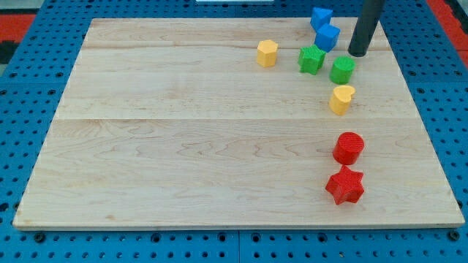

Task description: Move the blue triangle to the top center of the board

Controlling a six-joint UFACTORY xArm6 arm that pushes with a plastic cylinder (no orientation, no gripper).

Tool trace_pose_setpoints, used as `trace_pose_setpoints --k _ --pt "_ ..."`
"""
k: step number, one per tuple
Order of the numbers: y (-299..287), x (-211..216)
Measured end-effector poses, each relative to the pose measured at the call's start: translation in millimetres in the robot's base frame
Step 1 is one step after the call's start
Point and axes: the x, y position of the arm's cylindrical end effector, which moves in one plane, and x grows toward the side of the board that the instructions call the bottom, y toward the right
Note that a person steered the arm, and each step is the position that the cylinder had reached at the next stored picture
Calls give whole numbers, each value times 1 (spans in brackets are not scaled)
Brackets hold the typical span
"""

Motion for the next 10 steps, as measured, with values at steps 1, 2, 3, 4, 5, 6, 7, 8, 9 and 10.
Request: trace_pose_setpoints --k 1,2,3,4,5,6,7,8,9,10 --pt "-4 -1" --pt "-5 -3" --pt "-5 -8" --pt "-5 -14" --pt "0 -21" --pt "23 -26" --pt "12 -25" --pt "17 -16" --pt "17 -47" --pt "16 -95"
